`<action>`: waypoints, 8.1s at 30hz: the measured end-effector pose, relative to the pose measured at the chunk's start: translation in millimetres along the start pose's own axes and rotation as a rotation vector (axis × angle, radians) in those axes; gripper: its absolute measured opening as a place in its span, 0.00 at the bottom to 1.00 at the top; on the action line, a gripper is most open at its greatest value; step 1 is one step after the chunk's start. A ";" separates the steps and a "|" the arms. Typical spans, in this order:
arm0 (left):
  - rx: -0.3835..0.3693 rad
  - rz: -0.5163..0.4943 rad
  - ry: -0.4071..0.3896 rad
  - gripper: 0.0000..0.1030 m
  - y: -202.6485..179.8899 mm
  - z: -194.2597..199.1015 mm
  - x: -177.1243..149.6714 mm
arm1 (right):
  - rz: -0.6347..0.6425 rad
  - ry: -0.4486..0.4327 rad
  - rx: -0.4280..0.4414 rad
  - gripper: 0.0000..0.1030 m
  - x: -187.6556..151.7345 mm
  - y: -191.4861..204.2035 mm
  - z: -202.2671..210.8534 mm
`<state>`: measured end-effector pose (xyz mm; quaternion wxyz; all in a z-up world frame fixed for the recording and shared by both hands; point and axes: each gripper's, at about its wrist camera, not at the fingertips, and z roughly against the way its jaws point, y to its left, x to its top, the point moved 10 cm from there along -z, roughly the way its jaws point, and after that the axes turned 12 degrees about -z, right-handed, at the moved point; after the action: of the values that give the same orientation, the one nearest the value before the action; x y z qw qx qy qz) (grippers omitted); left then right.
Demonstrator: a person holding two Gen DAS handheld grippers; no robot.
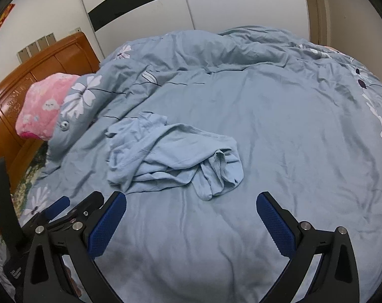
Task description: Fold clothes
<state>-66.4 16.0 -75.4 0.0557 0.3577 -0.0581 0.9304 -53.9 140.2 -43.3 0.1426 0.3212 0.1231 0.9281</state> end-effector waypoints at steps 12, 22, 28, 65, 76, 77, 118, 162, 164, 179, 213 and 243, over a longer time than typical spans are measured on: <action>0.028 -0.007 -0.022 1.00 3.1 -36.9 -2.2 | 0.059 -0.002 -0.020 1.00 -5.4 -11.1 -51.3; 0.112 -0.074 -0.012 1.00 16.1 -52.5 -6.1 | 0.051 0.007 -0.053 1.00 -7.6 -17.0 -78.3; 0.113 -0.041 -0.007 1.00 23.8 -56.4 -11.3 | 0.052 0.028 -0.068 1.00 -10.8 -16.2 -92.6; 0.136 -0.023 -0.003 1.00 31.3 -60.4 -16.0 | 0.108 0.056 -0.098 1.00 -19.3 1.1 -104.7; 0.176 0.053 -0.052 1.00 59.8 -39.8 -3.6 | 0.121 0.017 -0.020 1.00 25.9 20.9 -88.8; 0.190 0.052 -0.057 1.00 63.2 -37.9 -2.7 | 0.119 0.021 0.000 1.00 33.0 27.7 -89.3; -0.154 0.059 -0.002 1.00 -1.8 132.0 -38.2 | -0.178 0.310 0.228 0.00 -132.8 -16.6 138.6; -0.069 0.244 -0.048 0.02 105.7 227.8 -45.0 | -0.519 0.354 0.196 0.35 -161.4 -66.3 50.3; -0.026 0.273 0.014 0.02 128.1 228.6 -82.4 | -0.514 0.362 0.196 0.35 -164.4 -60.5 51.0; -0.057 0.339 0.058 0.02 151.5 244.9 -137.4 | -0.538 0.457 0.237 0.40 -173.8 29.8 11.3; -0.219 0.234 -0.105 0.02 95.4 293.2 -39.3 | -0.192 0.000 0.388 0.01 46.2 103.6 153.9; -0.202 0.192 0.318 0.35 65.7 88.3 -74.5 | -0.238 0.062 -0.201 0.02 -6.1 -195.8 141.8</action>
<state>37.2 -66.5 -64.9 0.0108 0.1916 -0.1752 0.9656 76.6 339.5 -1.1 0.2793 0.2599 0.0713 0.9216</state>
